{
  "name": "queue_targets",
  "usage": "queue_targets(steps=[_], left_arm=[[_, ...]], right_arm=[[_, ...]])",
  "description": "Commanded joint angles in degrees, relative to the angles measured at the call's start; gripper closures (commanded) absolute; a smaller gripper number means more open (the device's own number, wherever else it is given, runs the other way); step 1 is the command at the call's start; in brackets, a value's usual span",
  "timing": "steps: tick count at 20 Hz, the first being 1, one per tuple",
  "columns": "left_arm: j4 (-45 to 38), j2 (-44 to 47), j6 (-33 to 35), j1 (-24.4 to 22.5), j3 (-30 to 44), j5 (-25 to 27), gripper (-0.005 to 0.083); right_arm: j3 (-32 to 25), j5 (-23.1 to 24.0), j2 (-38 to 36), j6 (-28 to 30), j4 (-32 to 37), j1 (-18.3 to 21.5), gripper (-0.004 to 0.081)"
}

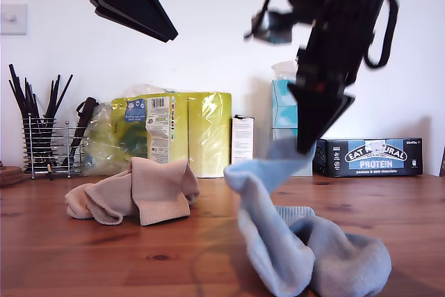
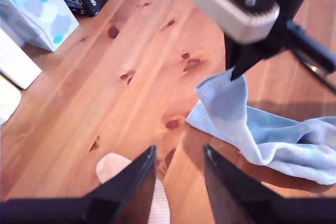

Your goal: Pair up the socks based on colour and pattern, by placing each sock on top of its pair

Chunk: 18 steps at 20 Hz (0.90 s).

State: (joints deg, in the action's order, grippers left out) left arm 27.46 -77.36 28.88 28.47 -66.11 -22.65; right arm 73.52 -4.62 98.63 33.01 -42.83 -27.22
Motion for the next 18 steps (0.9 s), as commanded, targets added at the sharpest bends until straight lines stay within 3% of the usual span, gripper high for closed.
queue_targets(steps=[1,4,7,10,13,18], left_arm=[[-0.07,-0.13,-0.42,-0.42,0.39,-0.2,0.052],[-0.07,-0.13,-0.42,-0.61,0.39,-0.2,0.052],[-0.04,-0.13,-0.48,-0.61,0.39,-0.2,0.052],[-0.04,-0.13,-0.5,-0.61,0.39,-0.22,0.052],[-0.02,-0.13,-0.81,-0.61,0.39,-0.22,0.052],[-0.09,-0.13,-1.51,-0.61,0.39,-0.26,0.052]], right_arm=[[-0.09,2.01,2.58,2.23,2.4,0.74,0.0763],[-0.09,5.35,6.05,4.74,8.2,2.16,0.0662],[-0.07,6.01,6.82,5.75,12.24,2.93,0.0485],[0.13,6.38,4.96,2.08,11.91,2.91,0.0439],[0.72,6.27,1.92,-9.66,8.52,2.91,0.0437],[2.1,-5.18,-5.49,-34.91,-3.82,2.86,0.0436]])
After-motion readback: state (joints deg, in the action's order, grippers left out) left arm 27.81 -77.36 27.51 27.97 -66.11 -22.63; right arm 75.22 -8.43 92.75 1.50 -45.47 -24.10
